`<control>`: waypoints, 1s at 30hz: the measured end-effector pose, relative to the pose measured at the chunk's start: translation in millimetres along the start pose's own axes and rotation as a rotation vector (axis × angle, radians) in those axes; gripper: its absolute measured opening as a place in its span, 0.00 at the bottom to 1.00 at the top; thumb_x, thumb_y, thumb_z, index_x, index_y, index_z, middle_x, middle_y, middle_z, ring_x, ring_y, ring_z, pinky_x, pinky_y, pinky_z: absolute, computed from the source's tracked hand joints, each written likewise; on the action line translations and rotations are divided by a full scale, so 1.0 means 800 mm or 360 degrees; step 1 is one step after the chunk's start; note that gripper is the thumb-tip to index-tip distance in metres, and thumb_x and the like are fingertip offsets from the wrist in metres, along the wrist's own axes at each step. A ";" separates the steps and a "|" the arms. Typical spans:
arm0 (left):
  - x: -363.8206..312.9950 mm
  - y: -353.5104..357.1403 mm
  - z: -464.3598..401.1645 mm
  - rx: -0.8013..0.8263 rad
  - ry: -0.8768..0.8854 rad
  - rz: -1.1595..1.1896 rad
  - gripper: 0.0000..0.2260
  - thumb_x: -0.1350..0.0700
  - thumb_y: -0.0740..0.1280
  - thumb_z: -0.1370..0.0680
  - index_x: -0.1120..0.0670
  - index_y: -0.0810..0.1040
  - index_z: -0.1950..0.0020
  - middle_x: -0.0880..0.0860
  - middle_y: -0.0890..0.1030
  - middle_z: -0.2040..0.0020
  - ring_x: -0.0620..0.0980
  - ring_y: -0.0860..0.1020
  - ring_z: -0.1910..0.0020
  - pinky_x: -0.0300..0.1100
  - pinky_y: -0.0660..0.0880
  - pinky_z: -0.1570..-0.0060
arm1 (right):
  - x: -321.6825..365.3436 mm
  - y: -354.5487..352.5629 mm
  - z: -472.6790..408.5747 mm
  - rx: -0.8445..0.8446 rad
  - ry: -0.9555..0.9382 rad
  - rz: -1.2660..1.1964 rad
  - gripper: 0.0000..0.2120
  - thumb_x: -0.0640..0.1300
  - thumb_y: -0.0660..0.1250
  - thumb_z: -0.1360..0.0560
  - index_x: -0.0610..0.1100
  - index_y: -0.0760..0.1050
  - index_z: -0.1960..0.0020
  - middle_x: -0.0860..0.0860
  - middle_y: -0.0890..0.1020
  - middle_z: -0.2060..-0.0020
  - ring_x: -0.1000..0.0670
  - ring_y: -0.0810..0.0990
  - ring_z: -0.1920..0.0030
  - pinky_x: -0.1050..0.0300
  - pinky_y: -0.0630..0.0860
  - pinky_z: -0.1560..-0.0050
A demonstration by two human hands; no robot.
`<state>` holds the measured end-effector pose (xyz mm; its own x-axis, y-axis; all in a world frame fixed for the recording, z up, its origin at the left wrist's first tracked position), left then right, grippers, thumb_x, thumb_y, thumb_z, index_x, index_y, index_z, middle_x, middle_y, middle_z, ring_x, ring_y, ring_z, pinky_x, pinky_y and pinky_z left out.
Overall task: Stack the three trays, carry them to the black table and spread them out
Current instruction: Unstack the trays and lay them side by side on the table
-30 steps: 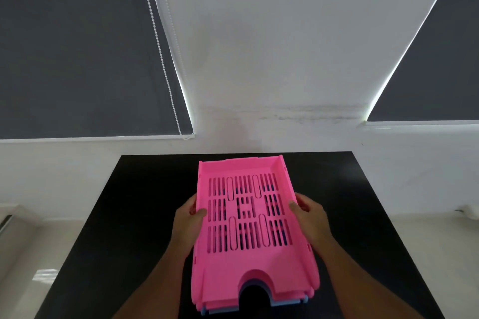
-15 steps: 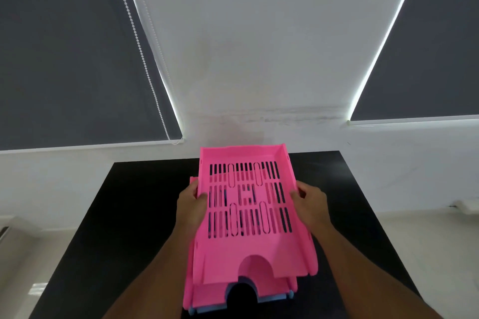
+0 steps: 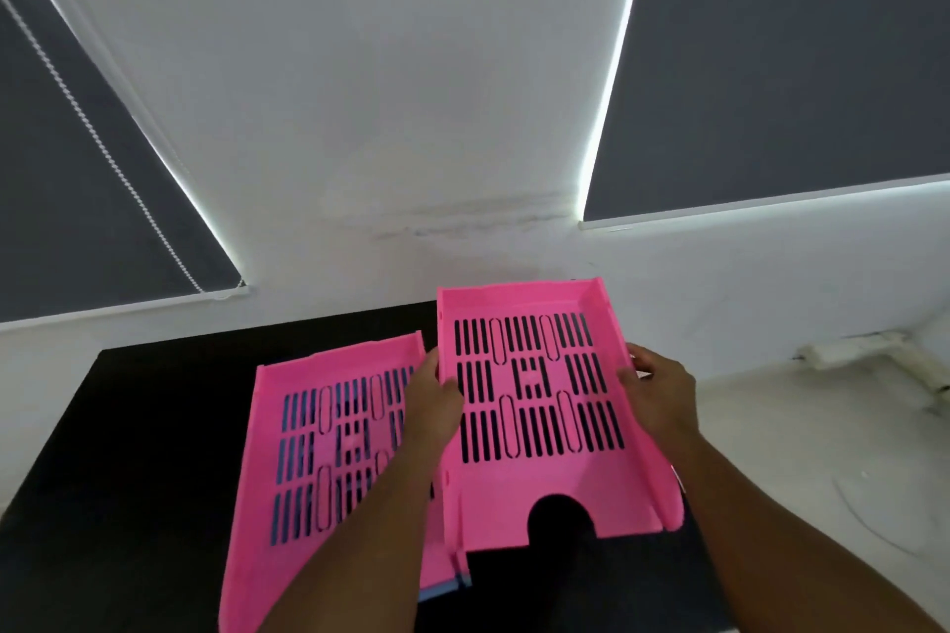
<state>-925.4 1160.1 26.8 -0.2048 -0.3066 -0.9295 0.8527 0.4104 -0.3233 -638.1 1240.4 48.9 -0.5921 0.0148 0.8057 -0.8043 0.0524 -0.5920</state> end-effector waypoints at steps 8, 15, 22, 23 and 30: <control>0.037 0.064 -0.006 -0.0035 -0.0151 -0.0169 0.18 0.65 0.63 0.21 0.51 0.76 0.34 0.44 0.81 0.57 0.42 0.82 0.61 0.30 0.75 0.72 | -0.073 0.006 -0.030 0.0062 0.0127 0.0054 0.16 0.39 0.66 0.22 0.45 0.81 0.36 0.45 0.87 0.48 0.53 0.81 0.62 0.62 0.73 0.51; 0.077 0.089 -0.015 -0.0039 -0.0361 -0.0223 0.18 0.63 0.62 0.20 0.47 0.75 0.34 0.48 0.83 0.51 0.49 0.84 0.57 0.48 0.84 0.58 | -0.105 0.032 -0.047 0.0154 0.0233 0.0030 0.13 0.39 0.67 0.23 0.45 0.83 0.40 0.55 0.87 0.58 0.66 0.79 0.70 0.77 0.73 0.66; 0.088 0.093 -0.020 -0.0063 -0.0432 -0.0263 0.17 0.65 0.61 0.20 0.50 0.76 0.35 0.52 0.83 0.48 0.52 0.84 0.53 0.52 0.84 0.52 | -0.120 0.052 -0.045 0.0235 0.0324 0.0064 0.10 0.37 0.66 0.22 0.44 0.84 0.46 0.63 0.80 0.67 0.65 0.78 0.70 0.76 0.70 0.75; 0.089 0.091 -0.020 -0.0063 -0.0442 -0.0257 0.17 0.66 0.60 0.20 0.51 0.76 0.34 0.53 0.83 0.47 0.52 0.83 0.51 0.53 0.83 0.51 | -0.120 0.055 -0.043 0.0248 0.0326 0.0062 0.09 0.37 0.66 0.22 0.45 0.84 0.48 0.62 0.80 0.68 0.65 0.79 0.72 0.77 0.69 0.77; 0.082 0.080 -0.025 0.0024 -0.0401 -0.0235 0.19 0.65 0.63 0.21 0.49 0.75 0.33 0.51 0.84 0.48 0.50 0.83 0.52 0.50 0.83 0.52 | -0.103 0.057 -0.035 0.0298 0.0262 0.0146 0.10 0.37 0.63 0.21 0.47 0.82 0.52 0.61 0.80 0.67 0.68 0.80 0.72 0.81 0.68 0.75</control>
<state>-893.4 1183.3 -58.3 -0.2032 -0.5666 -0.7986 0.8300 0.3330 -0.4474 -624.2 1269.4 -44.1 -0.6589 0.1737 0.7319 -0.7522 -0.1424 -0.6434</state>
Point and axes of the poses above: each hand's wrist, its own z-axis away from the middle knuckle, its own y-axis out of the palm, x = y × z, the point moved 6 cm from there along -z, towards the middle knuckle
